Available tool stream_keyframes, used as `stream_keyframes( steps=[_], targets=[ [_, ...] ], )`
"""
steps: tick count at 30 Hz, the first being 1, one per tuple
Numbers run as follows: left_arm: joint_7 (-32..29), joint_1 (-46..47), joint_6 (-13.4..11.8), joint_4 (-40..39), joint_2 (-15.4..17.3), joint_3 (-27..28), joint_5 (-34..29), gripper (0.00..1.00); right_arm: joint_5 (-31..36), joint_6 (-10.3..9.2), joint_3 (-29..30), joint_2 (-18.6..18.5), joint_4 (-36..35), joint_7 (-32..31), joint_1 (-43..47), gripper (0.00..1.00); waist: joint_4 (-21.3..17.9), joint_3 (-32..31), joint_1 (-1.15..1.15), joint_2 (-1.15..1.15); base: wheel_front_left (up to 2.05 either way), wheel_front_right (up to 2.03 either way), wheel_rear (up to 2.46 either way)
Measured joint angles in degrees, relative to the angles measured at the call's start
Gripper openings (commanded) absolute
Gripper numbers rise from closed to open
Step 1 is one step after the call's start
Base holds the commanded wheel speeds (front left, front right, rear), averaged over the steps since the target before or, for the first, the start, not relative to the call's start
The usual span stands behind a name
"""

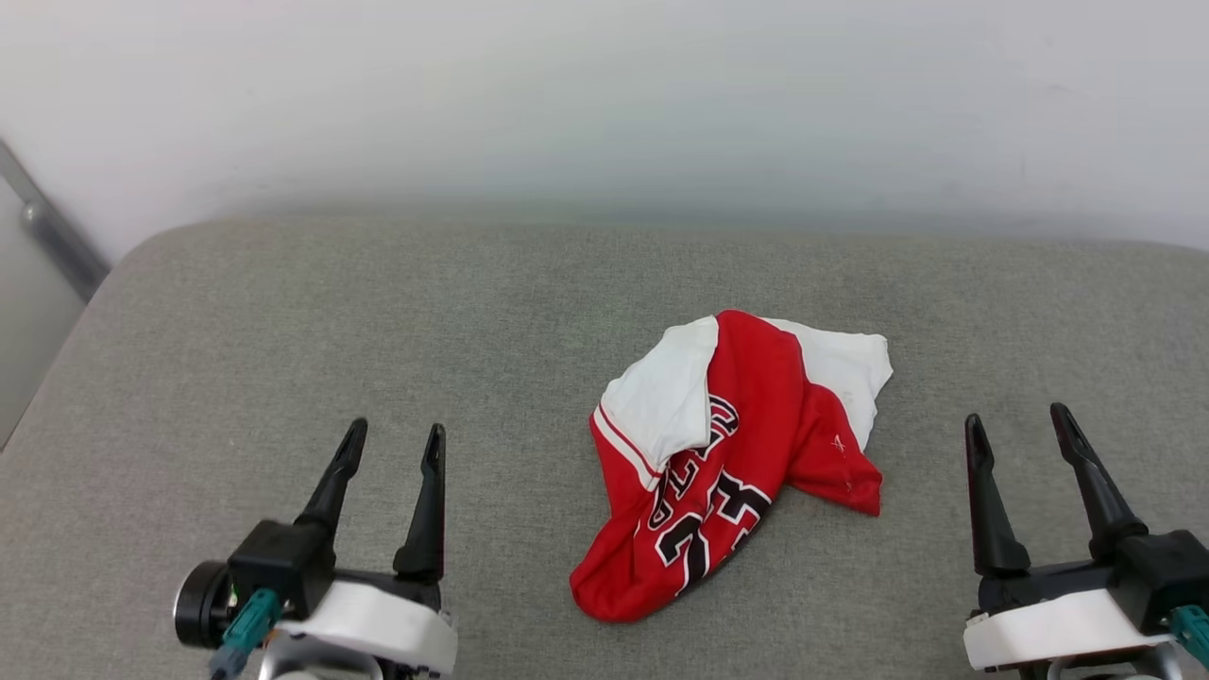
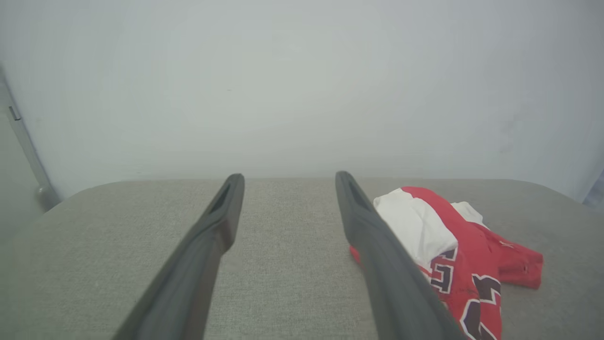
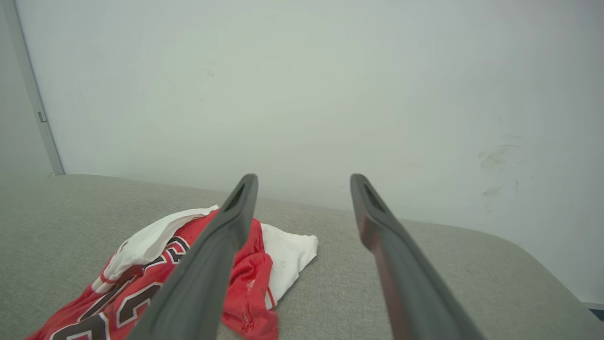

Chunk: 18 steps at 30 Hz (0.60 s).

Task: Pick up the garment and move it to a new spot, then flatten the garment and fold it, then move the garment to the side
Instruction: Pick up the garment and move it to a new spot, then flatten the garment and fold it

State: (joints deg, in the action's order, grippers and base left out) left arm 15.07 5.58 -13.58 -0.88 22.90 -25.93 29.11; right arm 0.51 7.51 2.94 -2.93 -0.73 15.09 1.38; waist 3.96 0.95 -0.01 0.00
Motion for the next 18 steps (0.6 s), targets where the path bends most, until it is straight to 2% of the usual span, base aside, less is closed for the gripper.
stream_keyframes(
  steps=[4,7,11,18],
  targets=[
    [0.00,-4.87,2.63,-1.15,-3.82,5.04,-2.49,1.00,-0.15,0.00,0.35,-0.01,-0.25,0.00,0.71,1.00,0.28,-0.42,0.00,0.00,0.00,0.00,0.00],
    [0.00,-6.95,5.61,1.05,-4.57,5.75,-8.33,1.00,-0.31,0.00,0.29,-0.01,-0.22,0.00,0.98,1.00,0.33,-0.72,0.00,0.00,0.00,0.00,0.00],
    [0.00,-7.15,7.95,1.75,-7.62,7.84,-9.76,1.00,-0.31,0.00,0.08,0.00,-0.10,0.00,0.98,1.00,0.18,-0.92,0.00,0.00,0.00,0.00,0.00],
    [0.00,-6.44,11.25,3.52,-9.42,9.77,-11.22,1.00,-0.36,0.00,-0.22,-0.01,-0.36,0.00,0.95,1.00,-0.84,-0.21,0.00,0.00,0.00,0.00,0.00]
  ],
)
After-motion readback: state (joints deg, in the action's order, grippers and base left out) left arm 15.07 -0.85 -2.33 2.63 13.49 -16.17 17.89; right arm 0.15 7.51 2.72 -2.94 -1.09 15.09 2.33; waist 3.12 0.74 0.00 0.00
